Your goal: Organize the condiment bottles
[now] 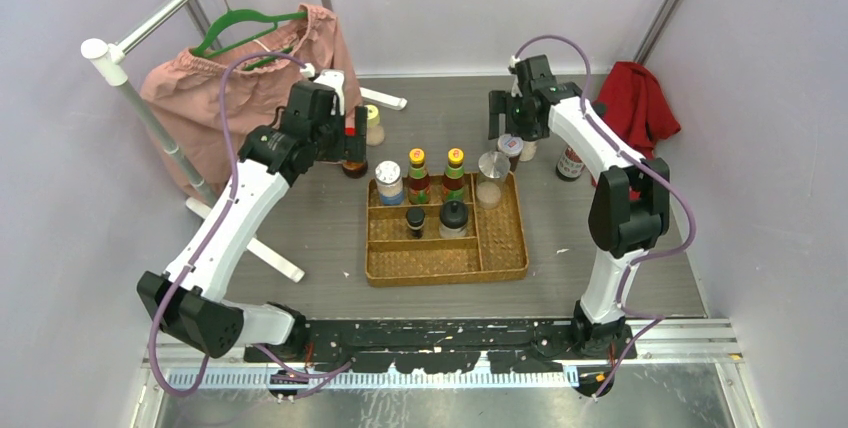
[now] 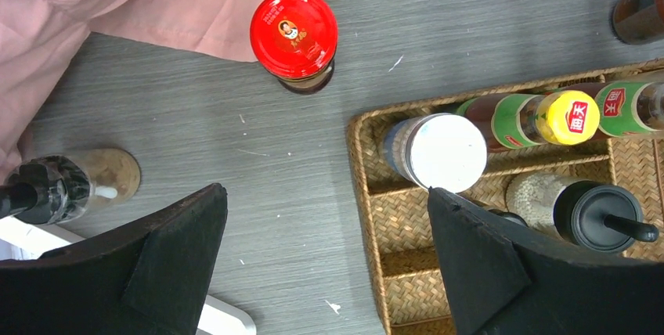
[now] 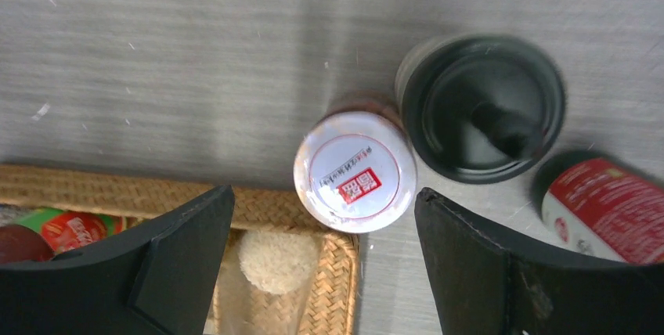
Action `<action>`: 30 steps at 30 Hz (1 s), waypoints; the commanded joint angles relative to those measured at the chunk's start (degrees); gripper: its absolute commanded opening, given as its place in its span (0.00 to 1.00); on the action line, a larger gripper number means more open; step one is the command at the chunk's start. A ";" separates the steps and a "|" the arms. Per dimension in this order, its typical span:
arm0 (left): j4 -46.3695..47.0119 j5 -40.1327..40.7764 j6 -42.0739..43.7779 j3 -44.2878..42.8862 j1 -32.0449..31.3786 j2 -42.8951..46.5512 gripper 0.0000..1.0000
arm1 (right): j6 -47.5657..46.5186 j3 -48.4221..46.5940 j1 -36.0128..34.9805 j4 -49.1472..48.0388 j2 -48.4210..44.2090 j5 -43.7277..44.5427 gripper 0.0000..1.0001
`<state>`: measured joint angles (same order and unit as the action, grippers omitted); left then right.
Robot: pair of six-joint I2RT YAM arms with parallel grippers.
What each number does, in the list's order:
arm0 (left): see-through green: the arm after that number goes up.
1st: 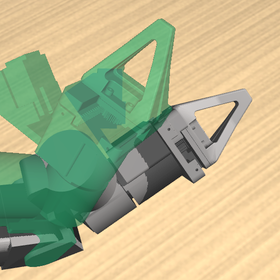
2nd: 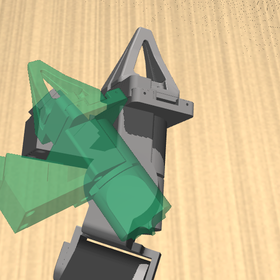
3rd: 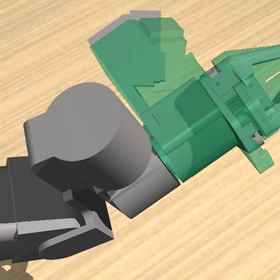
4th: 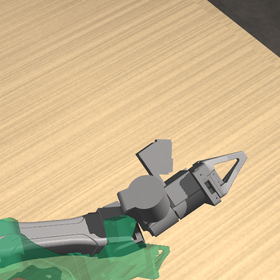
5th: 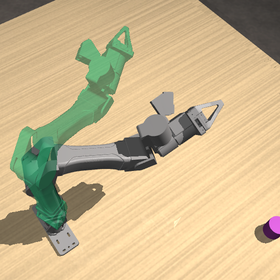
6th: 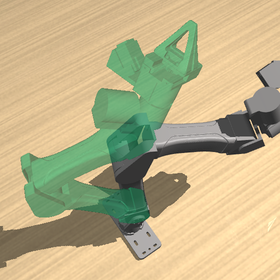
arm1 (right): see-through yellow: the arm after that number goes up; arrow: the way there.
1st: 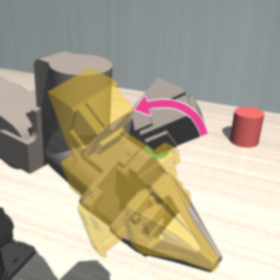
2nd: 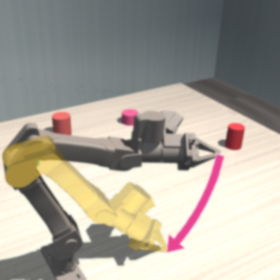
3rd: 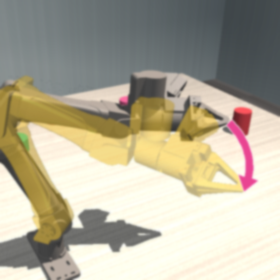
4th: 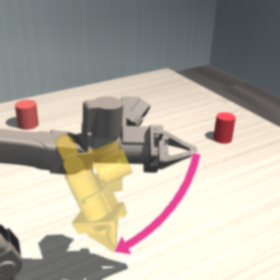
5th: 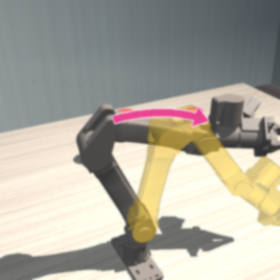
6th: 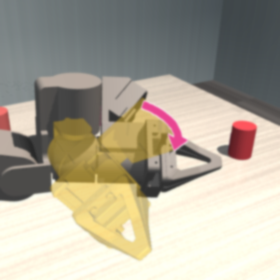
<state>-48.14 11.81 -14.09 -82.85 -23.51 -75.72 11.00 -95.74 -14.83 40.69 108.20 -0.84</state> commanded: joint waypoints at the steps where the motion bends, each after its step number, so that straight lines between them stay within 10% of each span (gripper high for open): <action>1: 2.82 -1.38 0.83 0.87 0.30 1.23 1.00 | 1.42 5.18 -0.10 -2.47 -3.78 -1.32 0.91; 25: 3.32 -1.79 1.51 1.72 0.39 1.90 1.00 | 1.87 0.96 -0.70 -4.04 5.20 3.36 0.82; 30: 3.37 -1.88 1.69 1.71 0.61 1.98 1.00 | 1.94 1.75 -0.67 -4.80 4.69 3.30 0.67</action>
<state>-46.57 10.63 -13.08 -81.06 -23.42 -75.72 12.47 -92.27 -15.25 37.91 114.02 2.09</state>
